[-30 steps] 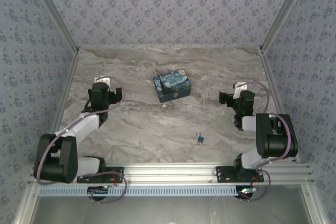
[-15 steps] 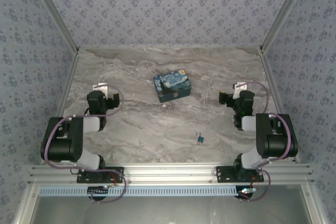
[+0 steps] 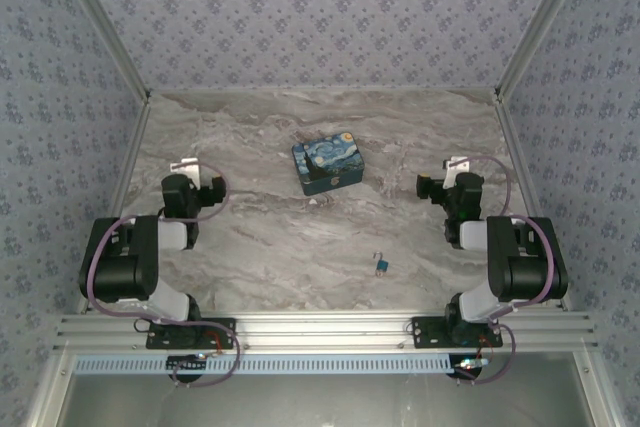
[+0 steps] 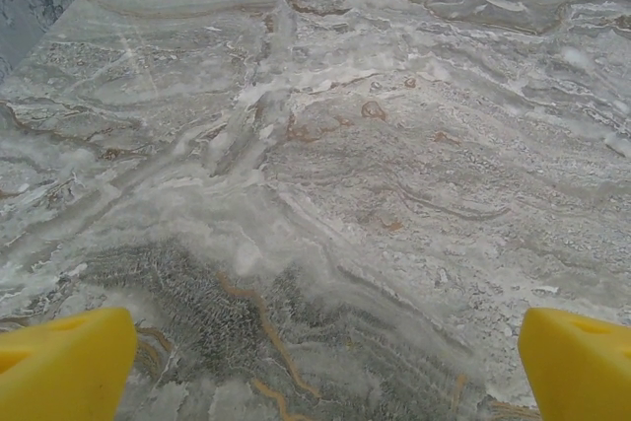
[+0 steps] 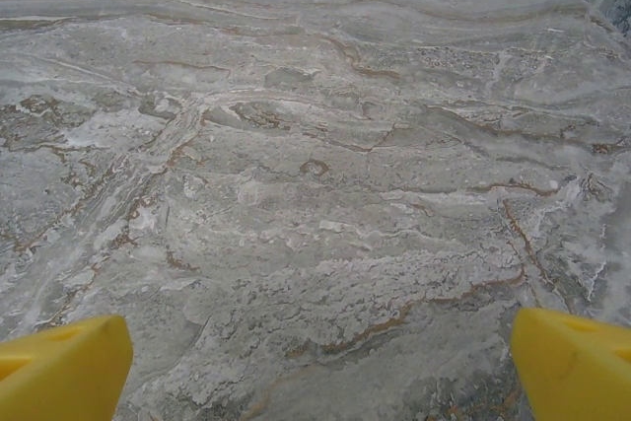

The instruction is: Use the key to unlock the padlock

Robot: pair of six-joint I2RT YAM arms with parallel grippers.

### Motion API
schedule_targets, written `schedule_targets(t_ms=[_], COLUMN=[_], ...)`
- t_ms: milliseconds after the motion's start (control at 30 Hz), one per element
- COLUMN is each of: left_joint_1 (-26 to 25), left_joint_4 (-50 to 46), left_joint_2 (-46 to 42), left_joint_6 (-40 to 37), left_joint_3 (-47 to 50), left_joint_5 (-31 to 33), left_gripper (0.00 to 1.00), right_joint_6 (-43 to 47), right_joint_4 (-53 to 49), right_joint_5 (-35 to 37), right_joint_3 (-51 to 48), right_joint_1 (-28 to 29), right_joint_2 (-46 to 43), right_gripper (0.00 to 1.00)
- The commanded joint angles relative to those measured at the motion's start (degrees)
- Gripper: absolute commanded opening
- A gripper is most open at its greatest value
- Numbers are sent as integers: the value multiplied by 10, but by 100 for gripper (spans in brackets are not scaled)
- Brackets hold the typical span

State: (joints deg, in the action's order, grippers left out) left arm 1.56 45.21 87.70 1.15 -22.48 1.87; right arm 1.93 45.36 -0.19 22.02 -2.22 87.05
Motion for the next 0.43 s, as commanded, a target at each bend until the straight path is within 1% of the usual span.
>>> schedule_targets(t_ms=[0, 400], left_joint_1=[3, 3], left_joint_4=[14, 14], left_joint_2=[1, 1], left_joint_6=[8, 7], left_joint_3=[-11, -12], left_joint_5=[-12, -9], left_gripper=[100, 99], right_joint_6=[-4, -4], right_joint_4=[0, -1], right_joint_5=[12, 10], right_joint_3=[5, 6], right_joint_1=[3, 3], right_joint_2=[1, 1], right_gripper=[100, 100])
